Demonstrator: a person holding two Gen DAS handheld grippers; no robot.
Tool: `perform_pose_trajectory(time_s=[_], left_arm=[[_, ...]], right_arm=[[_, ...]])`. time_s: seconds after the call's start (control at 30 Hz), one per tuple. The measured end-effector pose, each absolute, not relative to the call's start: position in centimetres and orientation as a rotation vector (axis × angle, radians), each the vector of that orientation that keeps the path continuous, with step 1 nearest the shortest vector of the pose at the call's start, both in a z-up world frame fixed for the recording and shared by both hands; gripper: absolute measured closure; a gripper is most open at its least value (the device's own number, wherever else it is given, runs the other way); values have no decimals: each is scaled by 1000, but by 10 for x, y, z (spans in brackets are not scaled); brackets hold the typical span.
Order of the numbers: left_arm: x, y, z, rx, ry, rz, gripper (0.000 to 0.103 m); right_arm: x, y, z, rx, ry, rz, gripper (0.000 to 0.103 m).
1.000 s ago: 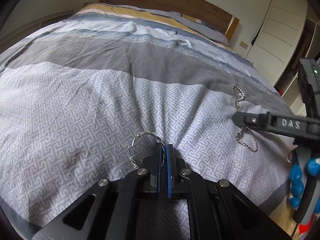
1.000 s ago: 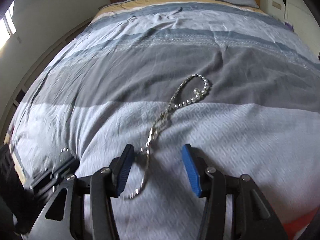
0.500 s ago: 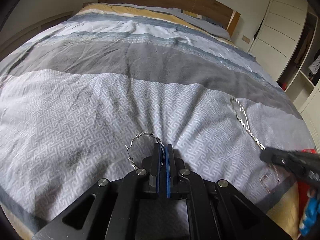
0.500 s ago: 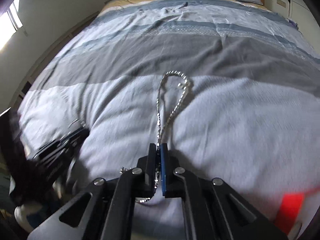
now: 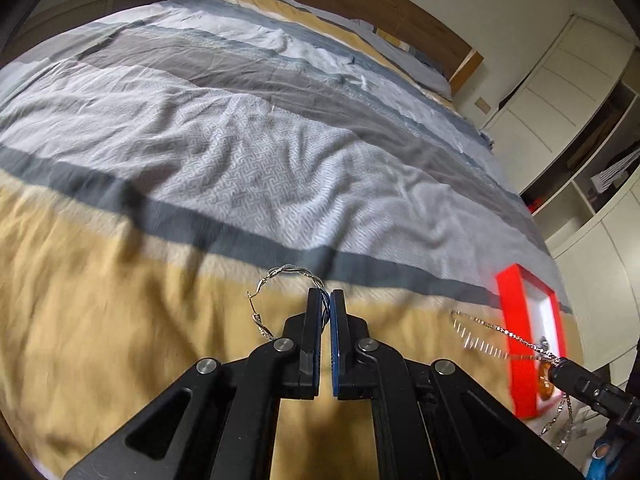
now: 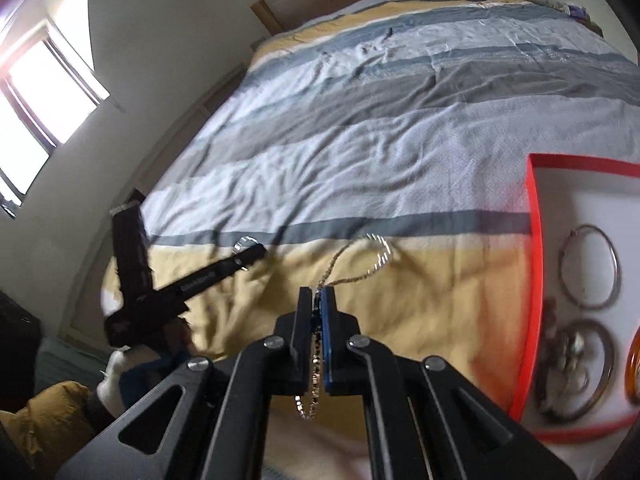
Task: Organize jewelry
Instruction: 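Carry the bangle and chain into the red box and lower them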
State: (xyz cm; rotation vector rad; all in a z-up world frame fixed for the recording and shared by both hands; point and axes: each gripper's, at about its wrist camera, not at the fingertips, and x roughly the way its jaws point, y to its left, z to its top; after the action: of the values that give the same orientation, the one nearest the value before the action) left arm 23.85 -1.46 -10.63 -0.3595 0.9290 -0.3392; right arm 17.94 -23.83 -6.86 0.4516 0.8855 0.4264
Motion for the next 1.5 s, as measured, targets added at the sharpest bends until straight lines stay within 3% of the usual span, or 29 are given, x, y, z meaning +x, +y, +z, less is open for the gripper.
perform_pose_trajectory(time_s=[0.3,0.6,1.03,1.5], left_arm=[[184,-30,-49,-387,851,-405,100],[162,-113,-7,-304,831,-603,100],[148,-261,-41,-152,975,-836,100],[184,-331,-76,-48,1023,-803,99]], right_arm=[[124,-257,-18,527,732,451,99],[88,-322,3,592,605,345,99],[83,-437,-48,645,630,39,99],[141,-475,-75,594,710,-33,99]])
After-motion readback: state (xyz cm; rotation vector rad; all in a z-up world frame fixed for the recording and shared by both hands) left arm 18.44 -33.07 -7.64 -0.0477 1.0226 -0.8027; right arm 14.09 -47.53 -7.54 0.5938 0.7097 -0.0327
